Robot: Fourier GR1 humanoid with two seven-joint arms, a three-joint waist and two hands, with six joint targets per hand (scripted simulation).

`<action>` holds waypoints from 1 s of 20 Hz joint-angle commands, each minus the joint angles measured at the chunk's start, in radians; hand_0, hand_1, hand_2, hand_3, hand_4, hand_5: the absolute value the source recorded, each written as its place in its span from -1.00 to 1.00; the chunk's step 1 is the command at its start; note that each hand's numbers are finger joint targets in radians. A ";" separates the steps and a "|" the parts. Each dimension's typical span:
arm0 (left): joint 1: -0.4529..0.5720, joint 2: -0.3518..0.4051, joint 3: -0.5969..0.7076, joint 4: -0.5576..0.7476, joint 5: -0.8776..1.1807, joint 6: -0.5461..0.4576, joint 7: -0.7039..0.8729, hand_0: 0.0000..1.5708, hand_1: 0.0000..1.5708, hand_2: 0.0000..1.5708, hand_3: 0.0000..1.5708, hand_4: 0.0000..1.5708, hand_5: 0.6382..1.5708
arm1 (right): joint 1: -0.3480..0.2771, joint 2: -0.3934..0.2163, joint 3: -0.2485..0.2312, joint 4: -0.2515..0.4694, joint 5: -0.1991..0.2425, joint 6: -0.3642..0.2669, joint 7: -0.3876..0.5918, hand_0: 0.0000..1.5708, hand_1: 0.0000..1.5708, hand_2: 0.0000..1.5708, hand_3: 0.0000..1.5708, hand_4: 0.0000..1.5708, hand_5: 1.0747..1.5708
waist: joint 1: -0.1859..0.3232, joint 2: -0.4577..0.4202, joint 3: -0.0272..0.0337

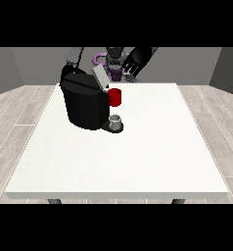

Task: Insert the coffee pod into the coffee machine and close the lid

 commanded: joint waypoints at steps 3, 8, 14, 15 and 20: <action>-0.089 0.094 0.029 0.031 -0.010 -0.021 -0.043 0.47 0.47 0.59 0.61 -0.38 1.00 | -0.077 -0.013 0.012 -0.071 0.027 -0.010 0.069 -1.00 -1.00 -1.00 -1.00 -1.00 1.00 | -0.051 0.081 -0.0004; -0.132 0.077 0.050 0.051 -0.017 0.022 0.013 0.56 0.56 0.63 0.57 -0.39 1.00 | -0.068 -0.025 -0.023 -0.081 -0.013 0.010 0.014 -1.00 -1.00 -1.00 -1.00 -0.66 1.00 | -0.094 0.124 0.0000; -0.152 0.059 0.040 0.077 -0.034 0.042 0.005 0.52 0.52 0.64 0.59 -0.38 1.00 | -0.116 -0.025 -0.016 -0.103 0.008 -0.006 0.066 -1.00 -1.00 -1.00 -1.00 -1.00 1.00 | -0.103 0.159 -0.0002; -0.130 0.038 0.020 0.064 -0.040 0.040 -0.010 0.54 0.54 0.63 0.58 -0.40 1.00 | -0.114 -0.026 -0.032 -0.075 0.014 -0.028 0.062 -1.00 -1.00 -1.00 -1.00 -0.92 1.00 | -0.068 0.156 -0.0001; -0.189 0.126 0.054 0.105 -0.036 -0.002 -0.031 0.52 0.52 0.60 0.56 -0.41 1.00 | -0.144 -0.073 -0.058 -0.100 -0.022 0.031 0.074 -1.00 -1.00 -1.00 -1.00 -1.00 1.00 | -0.110 0.205 0.0000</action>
